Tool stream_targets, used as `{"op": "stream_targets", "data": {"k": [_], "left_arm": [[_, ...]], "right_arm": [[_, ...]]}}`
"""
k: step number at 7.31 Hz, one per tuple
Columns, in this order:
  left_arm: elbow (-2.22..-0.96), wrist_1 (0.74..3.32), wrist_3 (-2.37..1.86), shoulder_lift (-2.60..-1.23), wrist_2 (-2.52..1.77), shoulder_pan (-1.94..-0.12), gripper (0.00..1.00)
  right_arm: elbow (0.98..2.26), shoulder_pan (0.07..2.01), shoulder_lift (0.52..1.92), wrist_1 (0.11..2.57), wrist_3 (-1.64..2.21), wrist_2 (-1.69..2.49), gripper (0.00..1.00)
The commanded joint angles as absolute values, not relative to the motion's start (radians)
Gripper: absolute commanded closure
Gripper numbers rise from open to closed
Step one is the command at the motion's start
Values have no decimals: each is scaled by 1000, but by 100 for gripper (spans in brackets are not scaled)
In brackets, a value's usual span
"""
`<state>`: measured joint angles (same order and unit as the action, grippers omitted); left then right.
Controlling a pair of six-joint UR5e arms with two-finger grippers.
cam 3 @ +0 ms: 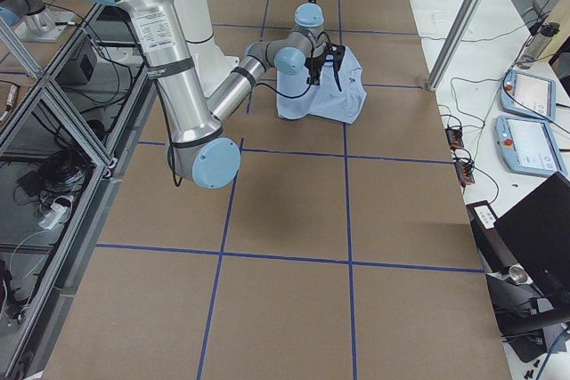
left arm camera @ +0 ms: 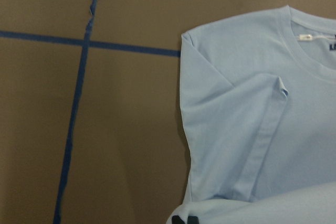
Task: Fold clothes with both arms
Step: 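Lift the hem with both grippers and fold it toward the collar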
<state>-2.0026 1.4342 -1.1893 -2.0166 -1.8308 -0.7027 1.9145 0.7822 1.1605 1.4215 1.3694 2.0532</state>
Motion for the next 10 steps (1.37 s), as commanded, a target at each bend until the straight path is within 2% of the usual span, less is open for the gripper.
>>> {"op": "stream_targets", "data": {"k": [1, 3, 6, 9, 10], "left_arm": [[-1835, 1527, -1178, -2074, -1830, -748, 100], [-1725, 1648, -1178, -2083, -1829, -759, 100], [-1573, 1730, -1184, -2144, -1824, -759, 100], [-1571, 1732, -1187, -2158, -1825, -759, 100], [-1569, 1732, -1192, -2158, -1825, -759, 52]], "right_arm": [[1699, 819, 1034, 1408, 1355, 2046, 100], [1493, 834, 951, 1272, 1353, 2043, 100], [1413, 842, 911, 1229, 1350, 2033, 100], [1401, 836, 902, 1223, 1347, 2023, 100], [1393, 836, 905, 1223, 1345, 2007, 56]]}}
